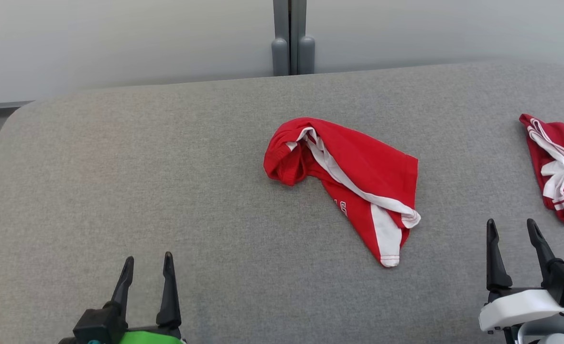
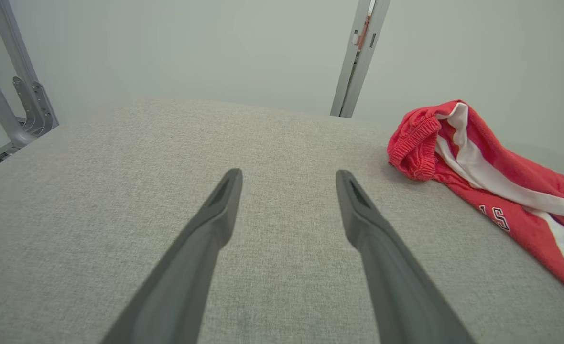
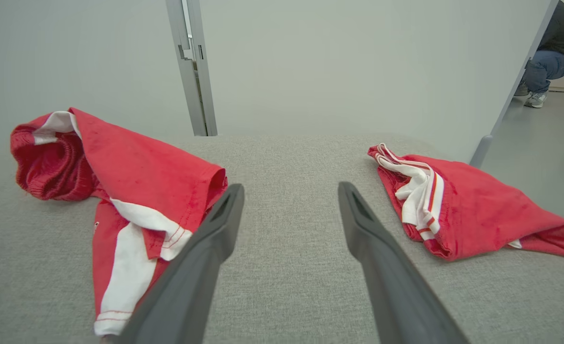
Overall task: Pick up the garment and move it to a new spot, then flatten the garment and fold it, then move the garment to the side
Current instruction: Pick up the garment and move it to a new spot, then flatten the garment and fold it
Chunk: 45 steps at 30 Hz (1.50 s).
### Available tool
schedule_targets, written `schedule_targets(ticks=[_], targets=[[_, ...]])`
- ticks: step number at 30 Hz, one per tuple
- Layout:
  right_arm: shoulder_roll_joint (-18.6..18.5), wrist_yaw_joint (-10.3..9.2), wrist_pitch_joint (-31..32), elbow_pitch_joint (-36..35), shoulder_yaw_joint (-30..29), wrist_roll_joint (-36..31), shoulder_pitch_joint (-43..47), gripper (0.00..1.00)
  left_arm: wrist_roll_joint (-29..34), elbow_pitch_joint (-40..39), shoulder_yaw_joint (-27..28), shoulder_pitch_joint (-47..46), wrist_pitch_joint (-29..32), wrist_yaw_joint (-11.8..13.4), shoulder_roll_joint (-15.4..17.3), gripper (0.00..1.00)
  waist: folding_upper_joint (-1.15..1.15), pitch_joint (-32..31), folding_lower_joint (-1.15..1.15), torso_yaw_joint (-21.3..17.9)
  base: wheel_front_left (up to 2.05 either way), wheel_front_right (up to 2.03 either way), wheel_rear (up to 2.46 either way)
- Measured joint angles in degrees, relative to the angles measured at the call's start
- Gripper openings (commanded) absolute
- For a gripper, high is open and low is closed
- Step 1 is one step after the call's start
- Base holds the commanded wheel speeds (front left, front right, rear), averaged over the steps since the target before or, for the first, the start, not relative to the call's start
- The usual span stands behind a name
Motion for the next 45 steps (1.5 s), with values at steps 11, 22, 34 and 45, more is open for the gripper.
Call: schedule_targets(ticks=[11,22,34,45], targets=[[0.0,0.00,0.0,0.7,1.2,1.3,1.3,1.00,2.2,-1.0,5.1,4.1,0.0,-3.7,-1.2,1.00,0.00,-2.2,0.00,1.7,0.00,0.00,0.00],[0.0,0.00,0.0,0.7,2.0,1.2,1.5,1.00,2.2,-1.6,4.7,4.0,0.0,-3.7,-1.2,1.00,0.00,-1.7,0.00,1.4,0.00,0.00,0.00],[0.0,0.00,0.0,0.5,3.7,1.3,-1.0,1.00,3.6,-2.1,-1.4,-2.2,0.0,-5.9,-1.2,1.00,0.00,0.5,0.00,-0.9,0.00,0.00,0.00],[0.0,0.00,0.0,-0.7,5.6,3.0,-6.7,1.00,5.7,7.6,-16.0,-20.8,-0.1,-8.4,-1.4,1.00,0.00,7.7,0.00,-5.4,0.00,0.00,0.00]])
